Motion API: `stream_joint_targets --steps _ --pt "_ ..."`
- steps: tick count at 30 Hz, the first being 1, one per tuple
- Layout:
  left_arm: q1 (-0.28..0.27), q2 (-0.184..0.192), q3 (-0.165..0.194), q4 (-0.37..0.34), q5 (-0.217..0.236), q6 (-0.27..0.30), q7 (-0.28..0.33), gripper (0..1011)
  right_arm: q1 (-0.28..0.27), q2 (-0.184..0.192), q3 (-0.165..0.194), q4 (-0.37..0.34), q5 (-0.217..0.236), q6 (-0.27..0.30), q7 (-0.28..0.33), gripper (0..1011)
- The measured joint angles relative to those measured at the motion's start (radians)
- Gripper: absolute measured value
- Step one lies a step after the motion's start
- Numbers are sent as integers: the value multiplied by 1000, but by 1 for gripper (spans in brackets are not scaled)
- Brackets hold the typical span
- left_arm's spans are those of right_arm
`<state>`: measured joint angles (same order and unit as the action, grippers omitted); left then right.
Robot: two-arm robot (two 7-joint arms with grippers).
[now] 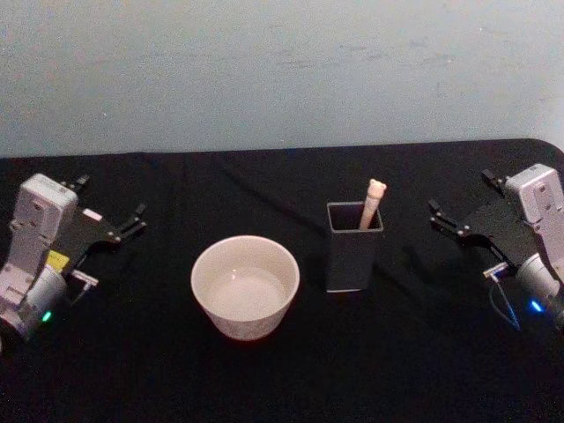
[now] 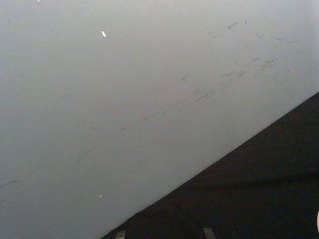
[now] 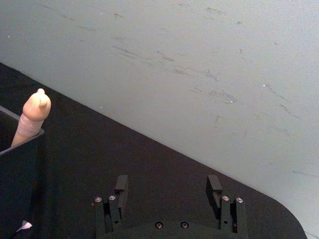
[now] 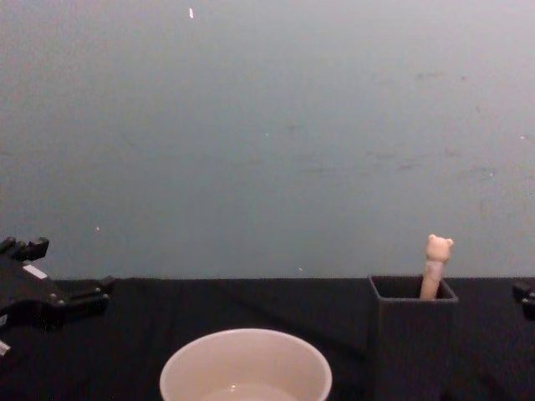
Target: Pick up the stirring spoon with one hand, stir inside the cup, then place it back in its original position.
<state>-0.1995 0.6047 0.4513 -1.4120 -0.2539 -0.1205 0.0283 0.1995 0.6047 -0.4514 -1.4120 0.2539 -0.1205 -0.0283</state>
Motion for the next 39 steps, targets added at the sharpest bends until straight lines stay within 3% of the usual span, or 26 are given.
stream_joint_targets --steps 34,39 --pt "0 0 0 0 0 0 0 1001 0 0 0 0 0 0 0 1003" --pt "0 0 0 0 0 0 0 1001 -6 0 24 1 37 -23 62 1003"
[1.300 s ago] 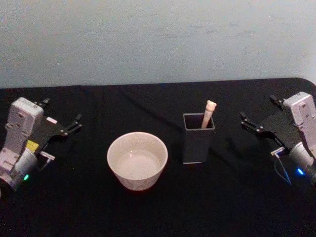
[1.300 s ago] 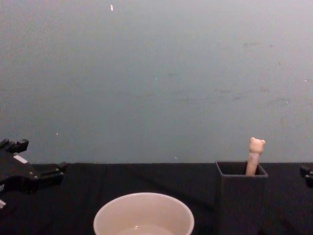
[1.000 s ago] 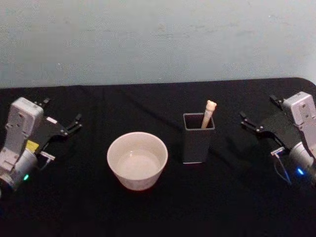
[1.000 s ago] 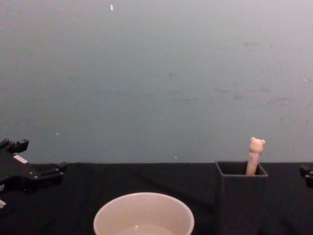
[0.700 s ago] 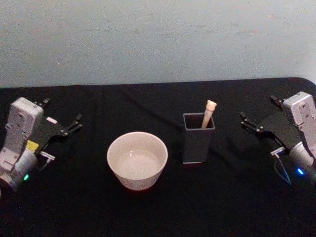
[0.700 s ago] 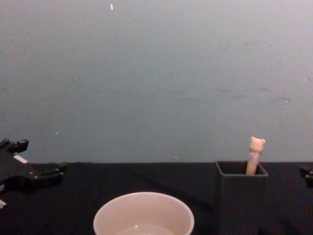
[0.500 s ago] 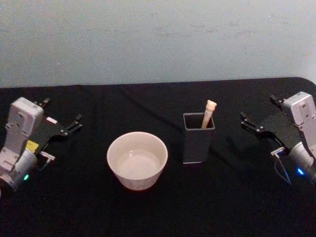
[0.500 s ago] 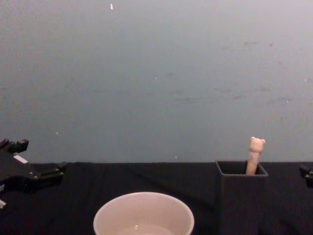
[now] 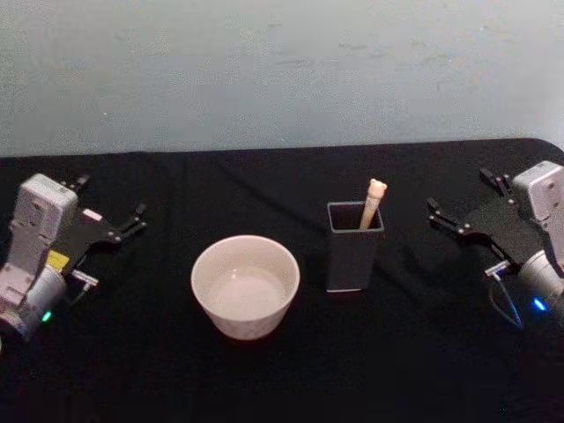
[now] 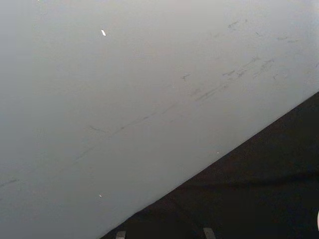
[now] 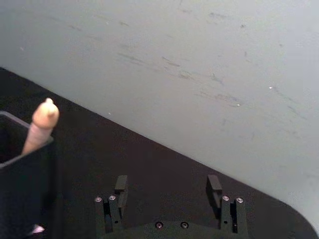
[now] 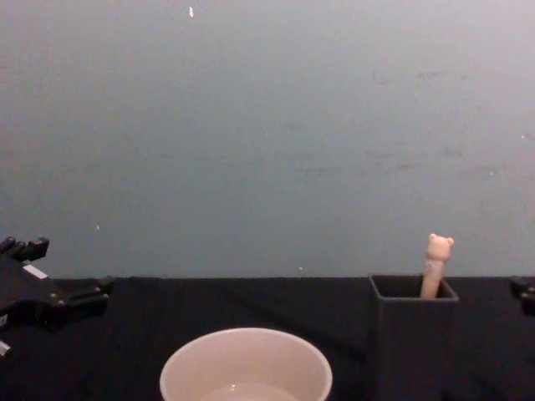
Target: Pick up the stirring spoon with one hand, stir inside the cup, then place it back in its original position.
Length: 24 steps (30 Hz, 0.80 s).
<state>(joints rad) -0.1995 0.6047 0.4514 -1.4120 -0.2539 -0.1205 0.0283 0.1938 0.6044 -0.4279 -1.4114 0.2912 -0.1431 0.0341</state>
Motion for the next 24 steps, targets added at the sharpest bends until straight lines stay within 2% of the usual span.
stream_joint_targets --steps 6,13,19,20,24 --pt "0 0 0 0 0 0 0 1001 -36 13 35 -33 66 -7 66 1003" --pt "0 0 0 0 0 0 0 1001 -113 48 87 -112 179 -3 176 1003" --pt "0 0 0 0 0 0 0 1001 -143 63 101 -146 253 -12 291 1003" --pt "0 0 0 0 0 0 0 1001 -144 62 102 -150 271 -13 323 1003" --pt "0 0 0 0 0 0 0 1002 -135 49 97 -151 298 -6 376 1003"
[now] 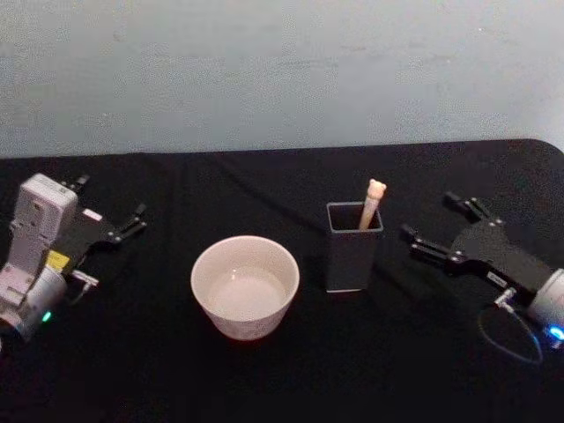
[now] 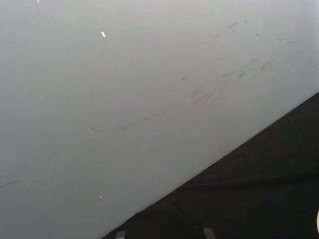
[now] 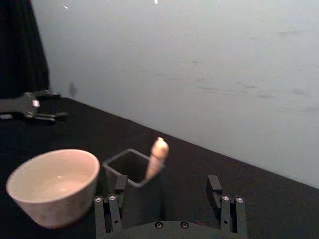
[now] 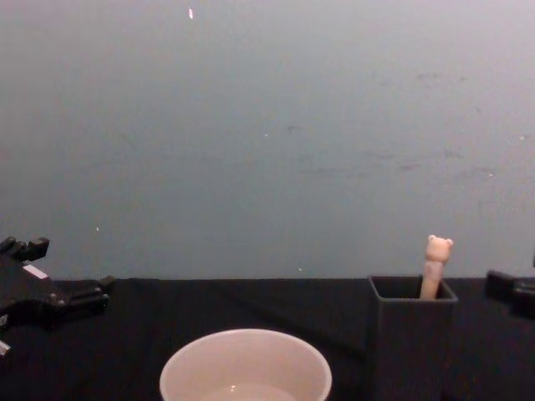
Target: Pick up the stirring spoon with one hand, stir inside the cup, then place it back in its original position.
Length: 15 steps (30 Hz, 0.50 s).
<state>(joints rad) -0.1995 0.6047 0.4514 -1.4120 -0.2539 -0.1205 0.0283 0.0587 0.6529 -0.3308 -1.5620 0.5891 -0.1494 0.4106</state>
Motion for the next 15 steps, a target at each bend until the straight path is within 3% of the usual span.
stream_joint_targets --steps 8,15 --pt "0 0 0 0 0 0 0 1001 69 -59 -22 46 11 51 51 1003" --pt "0 0 0 0 0 0 0 1001 131 -108 -38 104 -6 76 64 1003"
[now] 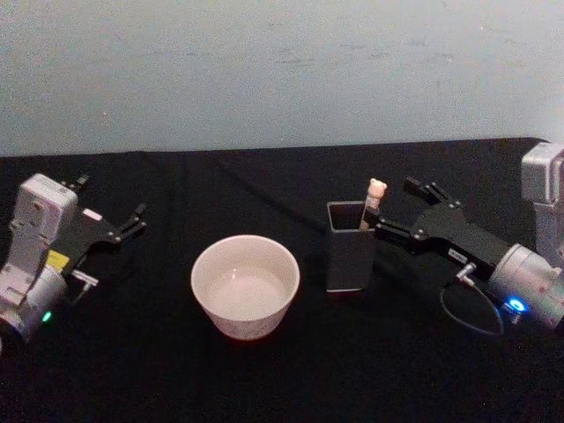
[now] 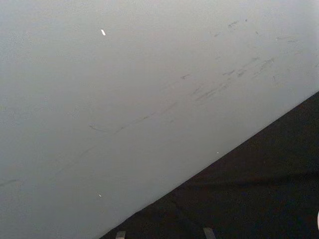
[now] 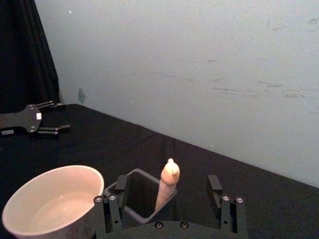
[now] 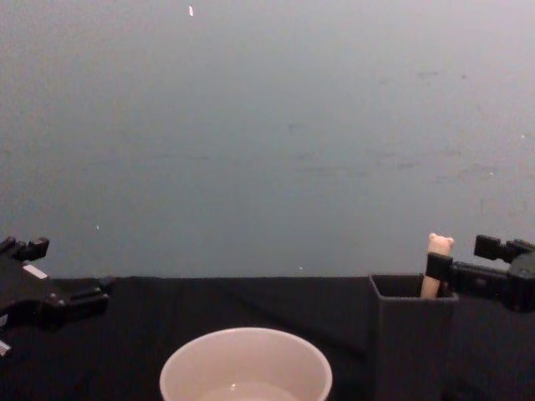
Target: Pick up the stirring spoon with one hand, stir inside the cup, then place it back in its original position.
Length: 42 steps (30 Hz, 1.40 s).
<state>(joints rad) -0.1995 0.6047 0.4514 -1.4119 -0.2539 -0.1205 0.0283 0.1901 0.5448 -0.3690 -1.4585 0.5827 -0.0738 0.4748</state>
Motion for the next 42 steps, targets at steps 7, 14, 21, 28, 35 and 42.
stream_joint_targets --steps 7,14,21,28,35,42 --pt "0 0 0 0 0 0 0 1001 49 -43 -5 66 -19 15 17 1003" --pt "0 0 0 0 0 0 0 1001 74 -72 -4 104 -32 24 32 1003" --pt "0 0 0 0 0 0 0 1001 88 -89 2 121 -39 38 36 1003" --pt "0 0 0 0 0 0 0 1001 88 -91 5 122 -39 41 36 1002" --pt "0 0 0 0 0 0 0 1001 88 -89 4 121 -39 39 35 1002" --pt "0 0 0 0 0 0 0 1001 87 -89 3 121 -39 38 35 1003"
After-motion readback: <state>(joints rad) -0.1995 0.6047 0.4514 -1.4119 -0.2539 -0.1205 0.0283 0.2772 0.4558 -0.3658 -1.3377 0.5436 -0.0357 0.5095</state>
